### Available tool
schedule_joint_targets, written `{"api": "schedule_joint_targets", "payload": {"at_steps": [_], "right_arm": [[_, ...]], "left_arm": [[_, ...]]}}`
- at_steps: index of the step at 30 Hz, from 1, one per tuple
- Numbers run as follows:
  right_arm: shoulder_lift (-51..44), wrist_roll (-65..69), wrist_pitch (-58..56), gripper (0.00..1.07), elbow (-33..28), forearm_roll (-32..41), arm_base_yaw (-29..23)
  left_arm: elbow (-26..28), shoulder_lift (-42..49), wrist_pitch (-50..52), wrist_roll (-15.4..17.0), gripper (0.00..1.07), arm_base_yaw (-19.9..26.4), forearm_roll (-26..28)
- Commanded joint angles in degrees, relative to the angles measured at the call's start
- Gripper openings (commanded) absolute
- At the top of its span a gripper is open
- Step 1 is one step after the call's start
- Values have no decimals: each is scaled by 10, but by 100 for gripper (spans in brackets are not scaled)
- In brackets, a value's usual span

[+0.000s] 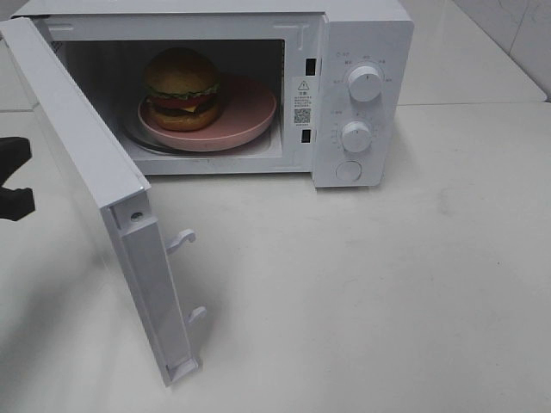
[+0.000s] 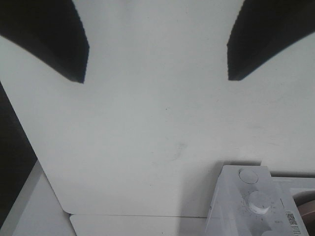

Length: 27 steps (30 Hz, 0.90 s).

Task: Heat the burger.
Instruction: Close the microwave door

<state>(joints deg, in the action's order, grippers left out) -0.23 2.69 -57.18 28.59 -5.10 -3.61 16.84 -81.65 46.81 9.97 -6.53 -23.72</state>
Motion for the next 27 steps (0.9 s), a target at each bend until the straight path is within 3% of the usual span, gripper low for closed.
{"api": "schedule_joint_targets", "payload": {"at_steps": [1,5,7,8,10,12,13,15,16,17,18,21,27], "right_arm": [[-16,3,1,75,-1,1,3],[-16,3,1,75,-1,1,3],[-16,3,1,75,-1,1,3],[-16,3,1,75,-1,1,3],[-16,3,1,75,-1,1,3],[-16,3,1,75,-1,1,3],[-16,3,1,75,-1,1,3],[-16,3,1,75,-1,1,3],[-16,3,1,75,-1,1,3],[-16,3,1,75,-1,1,3],[-16,3,1,75,-1,1,3],[-16,3,1,75,-1,1,3],[-16,3,1,75,-1,1,3]], "left_arm": [[11,-14,12,-21,0,-41,44],[19,-28,11,-23,0,-73,87],[28,-46,11,-32,0,-116,158],[28,-46,11,-32,0,-116,158],[38,-61,11,-61,0,-149,221],[44,-67,11,-75,0,-162,246],[55,-77,11,-97,0,-188,289],[61,-83,11,-106,0,-198,309],[77,-96,12,-131,0,-223,355],[77,-96,12,-131,0,-223,355],[93,-108,12,-151,0,-244,396],[121,-128,12,-174,0,-272,437],[177,-167,10,-180,0,-304,489]]}}
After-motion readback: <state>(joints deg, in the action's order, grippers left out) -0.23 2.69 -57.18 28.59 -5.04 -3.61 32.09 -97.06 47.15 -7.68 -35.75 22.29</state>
